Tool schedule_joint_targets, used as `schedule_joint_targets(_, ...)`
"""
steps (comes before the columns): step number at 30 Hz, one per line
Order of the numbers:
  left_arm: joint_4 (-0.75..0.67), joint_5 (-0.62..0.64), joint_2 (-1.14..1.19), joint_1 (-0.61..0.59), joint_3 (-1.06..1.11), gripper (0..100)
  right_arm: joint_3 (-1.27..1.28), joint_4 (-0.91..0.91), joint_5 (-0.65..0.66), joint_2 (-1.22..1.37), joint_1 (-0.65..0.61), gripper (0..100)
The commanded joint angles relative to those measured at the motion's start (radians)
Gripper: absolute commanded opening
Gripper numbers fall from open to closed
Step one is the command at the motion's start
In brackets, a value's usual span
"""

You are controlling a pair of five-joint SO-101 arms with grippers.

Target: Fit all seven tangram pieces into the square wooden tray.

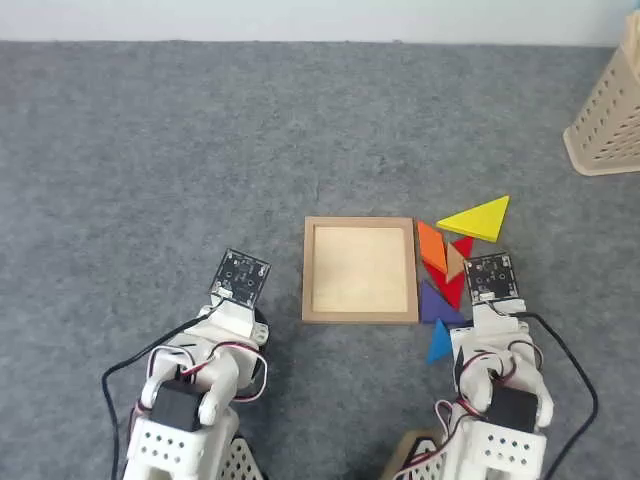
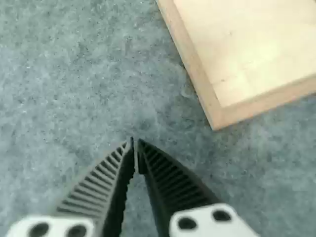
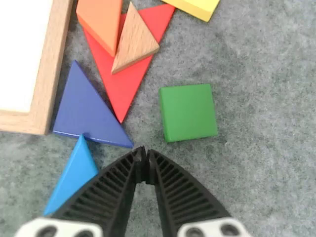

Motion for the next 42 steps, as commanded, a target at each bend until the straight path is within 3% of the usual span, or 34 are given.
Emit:
schedule_joint_targets(1, 0.006, 0.006, -0.02, 0.003, -0.019, 1, 0.017, 0.097, 0.014, -0.016, 0.008, 1.2)
schedule_joint_targets(19, 0.006, 0.006, -0.02, 0.003, -0.019, 1, -0.008, 0.087, 0.018, -0.015, 0.03, 1.3)
schedule_joint_targets(29, 0.006, 0.006, -0.02, 0.003, -0.019, 1, -0.41, -0.001, 0.035, 0.035, 0.128, 1.3)
schedule_joint_targets(35, 0.006, 0.006, -0.02, 0.003, -0.019, 1, -0.643, -0.039, 0.018, 0.492, 0.12, 2.2)
schedule_joint_targets(42, 0.006, 0.006, -0.02, 0.003, -0.019, 1, -0.994, 0.068, 0.017, 1.213, 0.013, 17.9)
